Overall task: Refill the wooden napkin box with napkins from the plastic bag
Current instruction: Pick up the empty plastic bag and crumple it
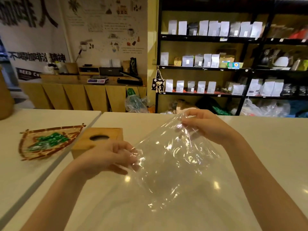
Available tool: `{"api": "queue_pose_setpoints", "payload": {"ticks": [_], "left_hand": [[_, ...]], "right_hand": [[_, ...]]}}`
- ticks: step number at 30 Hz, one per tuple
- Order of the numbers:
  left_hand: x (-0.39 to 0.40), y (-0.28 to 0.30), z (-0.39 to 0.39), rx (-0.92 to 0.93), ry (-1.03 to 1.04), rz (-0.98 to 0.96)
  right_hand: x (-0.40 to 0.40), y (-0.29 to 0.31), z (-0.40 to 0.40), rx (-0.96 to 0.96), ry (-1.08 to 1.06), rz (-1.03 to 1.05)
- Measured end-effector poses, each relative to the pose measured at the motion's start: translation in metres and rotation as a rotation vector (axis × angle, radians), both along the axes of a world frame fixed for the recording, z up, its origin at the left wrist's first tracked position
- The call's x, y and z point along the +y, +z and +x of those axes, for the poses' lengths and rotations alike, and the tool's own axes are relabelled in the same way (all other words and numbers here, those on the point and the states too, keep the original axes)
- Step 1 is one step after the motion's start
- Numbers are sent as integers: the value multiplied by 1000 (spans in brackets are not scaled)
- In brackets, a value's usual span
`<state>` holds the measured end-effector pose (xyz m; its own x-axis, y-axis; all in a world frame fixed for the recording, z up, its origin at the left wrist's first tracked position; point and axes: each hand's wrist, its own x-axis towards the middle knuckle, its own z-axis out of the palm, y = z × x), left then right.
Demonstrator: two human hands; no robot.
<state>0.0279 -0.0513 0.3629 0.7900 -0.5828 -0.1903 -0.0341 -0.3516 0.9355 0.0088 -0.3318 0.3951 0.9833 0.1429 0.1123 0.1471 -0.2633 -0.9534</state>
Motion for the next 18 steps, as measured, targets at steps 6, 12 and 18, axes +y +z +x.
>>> {"api": "queue_pose_setpoints", "payload": {"ticks": [6, 12, 18], "left_hand": [[59, -34, -70, 46, -104, 170], [114, -78, -133, 159, -279, -4], [133, -151, -168, 514, -319, -125]], "right_hand": [[66, -30, -57, 138, 100, 44], [116, -95, -130, 250, 95, 184], [152, -173, -187, 546, -115, 489]]}}
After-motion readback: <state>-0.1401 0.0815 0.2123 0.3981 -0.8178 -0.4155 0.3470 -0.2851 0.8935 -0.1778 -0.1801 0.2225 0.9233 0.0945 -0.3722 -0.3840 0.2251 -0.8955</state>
